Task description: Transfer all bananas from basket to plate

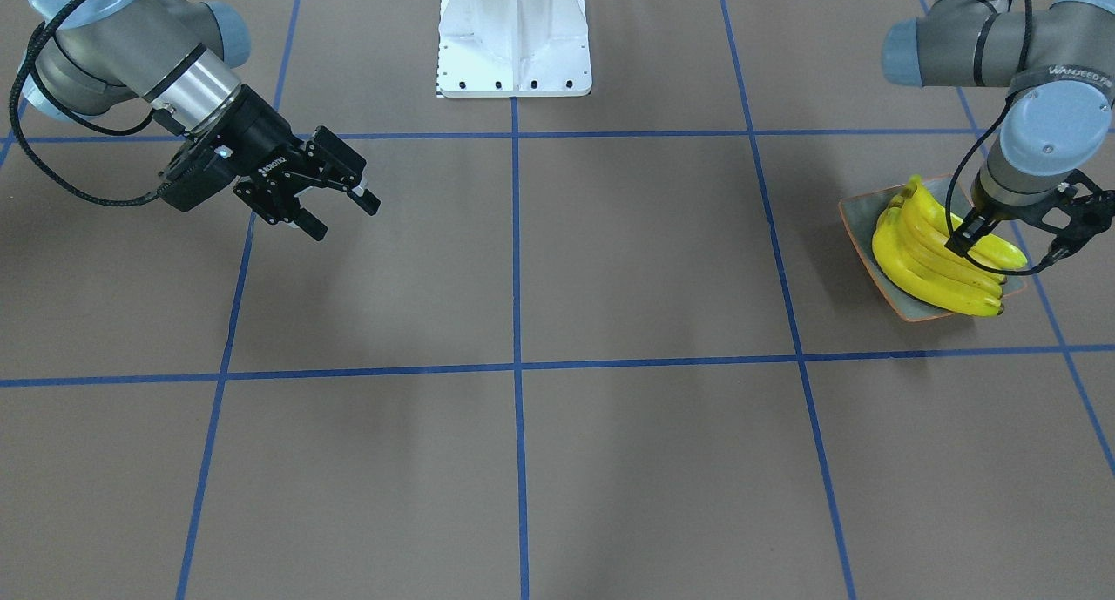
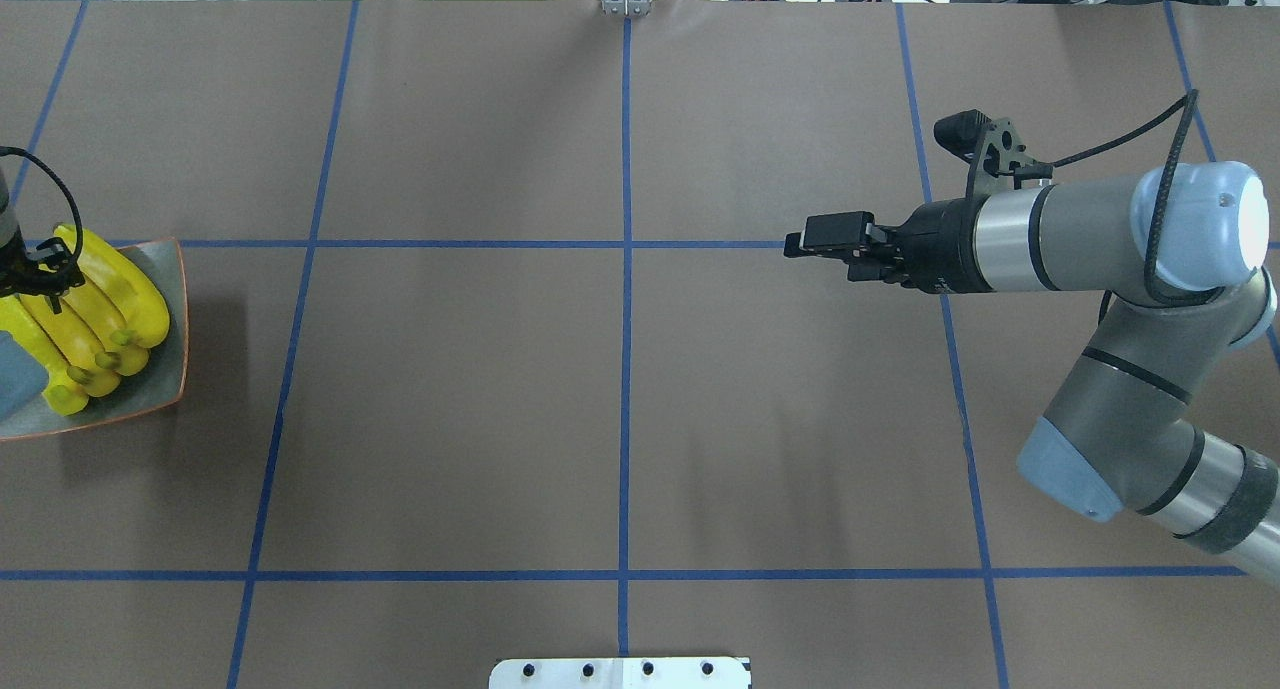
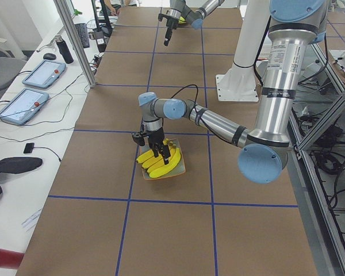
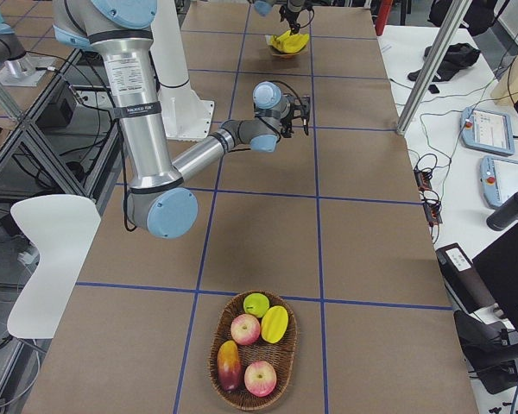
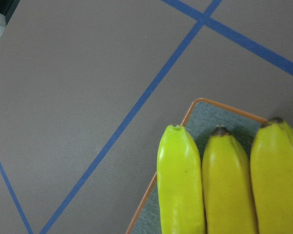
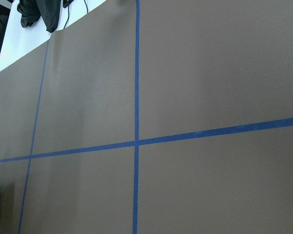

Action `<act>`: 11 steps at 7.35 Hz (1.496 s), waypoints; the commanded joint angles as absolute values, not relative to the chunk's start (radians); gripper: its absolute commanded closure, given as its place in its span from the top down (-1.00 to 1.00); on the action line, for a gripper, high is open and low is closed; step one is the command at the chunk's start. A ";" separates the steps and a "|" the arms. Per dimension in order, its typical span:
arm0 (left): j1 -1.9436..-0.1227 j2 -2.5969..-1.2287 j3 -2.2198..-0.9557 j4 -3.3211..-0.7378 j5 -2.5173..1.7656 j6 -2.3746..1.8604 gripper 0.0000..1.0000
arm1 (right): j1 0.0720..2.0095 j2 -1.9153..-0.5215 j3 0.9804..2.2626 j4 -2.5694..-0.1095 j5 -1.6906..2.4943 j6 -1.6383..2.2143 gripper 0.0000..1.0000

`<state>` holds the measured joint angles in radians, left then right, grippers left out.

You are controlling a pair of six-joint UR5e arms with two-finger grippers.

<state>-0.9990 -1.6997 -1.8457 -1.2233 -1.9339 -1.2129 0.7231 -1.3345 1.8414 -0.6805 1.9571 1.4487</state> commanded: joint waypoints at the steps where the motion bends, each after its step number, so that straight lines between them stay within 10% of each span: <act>1: -1.061 -1.697 -1.943 -1.226 -2.003 -1.172 1.00 | 0.727 -1.344 1.842 -0.681 1.956 1.448 1.00; 11: -1.351 -1.669 -1.977 -1.336 -2.298 -0.306 1.00 | 1.389 -1.637 1.499 -0.771 2.439 0.656 0.99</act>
<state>-1.3324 -1.6763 -1.9889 -1.3299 -2.2757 -0.3804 1.3025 -1.6372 1.5660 -0.7184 2.3672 0.8127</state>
